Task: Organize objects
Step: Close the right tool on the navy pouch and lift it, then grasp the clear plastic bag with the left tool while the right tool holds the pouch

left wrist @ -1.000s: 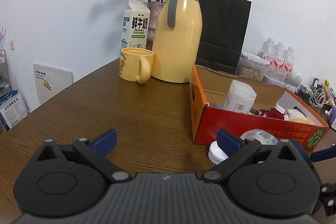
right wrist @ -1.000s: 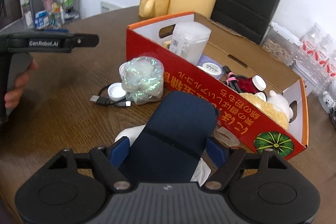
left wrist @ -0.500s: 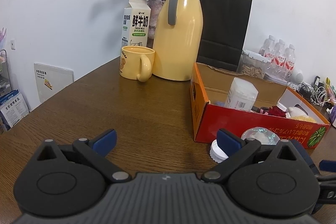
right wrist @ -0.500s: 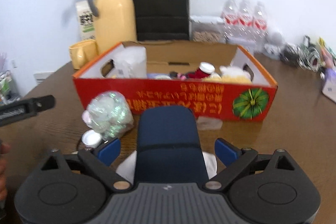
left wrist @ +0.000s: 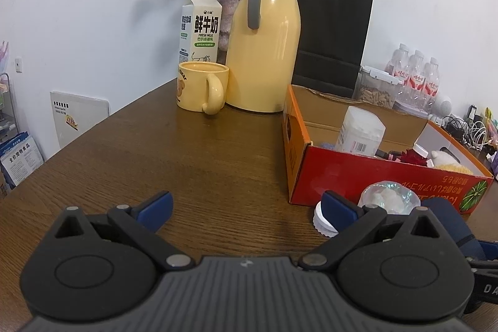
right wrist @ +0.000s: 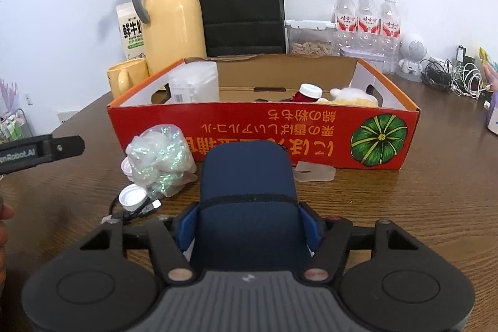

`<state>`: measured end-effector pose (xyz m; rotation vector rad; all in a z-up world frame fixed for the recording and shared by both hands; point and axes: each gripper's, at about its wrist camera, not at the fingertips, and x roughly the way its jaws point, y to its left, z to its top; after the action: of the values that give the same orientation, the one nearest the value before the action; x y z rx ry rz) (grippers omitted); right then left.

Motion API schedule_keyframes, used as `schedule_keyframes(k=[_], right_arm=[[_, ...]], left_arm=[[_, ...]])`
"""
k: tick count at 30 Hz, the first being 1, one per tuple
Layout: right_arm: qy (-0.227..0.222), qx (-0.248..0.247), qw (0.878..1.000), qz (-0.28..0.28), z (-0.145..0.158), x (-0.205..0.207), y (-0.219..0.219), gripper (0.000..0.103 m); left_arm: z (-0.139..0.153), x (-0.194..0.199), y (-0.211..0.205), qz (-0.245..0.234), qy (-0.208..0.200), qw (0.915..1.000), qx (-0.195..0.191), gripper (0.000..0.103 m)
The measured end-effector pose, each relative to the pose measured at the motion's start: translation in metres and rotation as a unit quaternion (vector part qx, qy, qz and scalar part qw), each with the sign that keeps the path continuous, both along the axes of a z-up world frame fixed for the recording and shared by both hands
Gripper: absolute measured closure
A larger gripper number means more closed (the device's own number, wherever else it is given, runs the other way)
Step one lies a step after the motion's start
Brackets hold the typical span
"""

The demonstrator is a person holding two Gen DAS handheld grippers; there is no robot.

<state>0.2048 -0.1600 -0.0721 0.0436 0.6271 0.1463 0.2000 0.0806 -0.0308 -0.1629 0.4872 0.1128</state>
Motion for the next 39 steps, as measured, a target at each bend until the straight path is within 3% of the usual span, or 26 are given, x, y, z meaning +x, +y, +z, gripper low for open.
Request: schedule_keyframes(k=[7, 12, 20, 29, 30, 31, 34, 39], right_arm=[[-0.019, 0.012, 1.0, 0.015, 0.011, -0.008, -0.006, 0.043], [-0.032, 0.012, 0.999, 0.013, 0.021, -0.014, -0.016, 0.043], [-0.038, 0.006, 0.999, -0.001, 0.027, -0.013, -0.042, 0.043], [-0.037, 0.004, 0.999, 0.003, 0.025, -0.007, -0.056, 0.043], [-0.037, 0.005, 0.999, 0.004, 0.024, -0.007, -0.057, 0.043], [-0.036, 0.005, 0.999, 0.004, 0.023, -0.006, -0.057, 0.043], [-0.035, 0.009, 0.999, 0.007, 0.021, -0.006, -0.058, 0.043], [-0.038, 0.013, 0.999, 0.01, 0.022, -0.007, -0.058, 0.043]], left_arm=[[-0.001, 0.0, -0.003, -0.007, -0.003, 1.0, -0.001, 0.0], [0.006, -0.005, -0.02, -0.05, -0.017, 0.9986, 0.004, 0.0], [0.006, 0.015, -0.072, -0.107, 0.01, 0.9935, 0.037, 0.0], [-0.004, 0.036, -0.1, -0.114, 0.03, 0.9919, 0.049, 0.001], [-0.005, 0.036, -0.101, -0.117, 0.028, 0.9915, 0.05, 0.004], [-0.005, 0.035, -0.102, -0.121, 0.027, 0.991, 0.049, 0.013], [-0.007, 0.037, -0.104, -0.137, 0.037, 0.9891, 0.038, 0.056], [-0.003, 0.026, -0.108, -0.15, 0.017, 0.988, 0.034, 0.065]])
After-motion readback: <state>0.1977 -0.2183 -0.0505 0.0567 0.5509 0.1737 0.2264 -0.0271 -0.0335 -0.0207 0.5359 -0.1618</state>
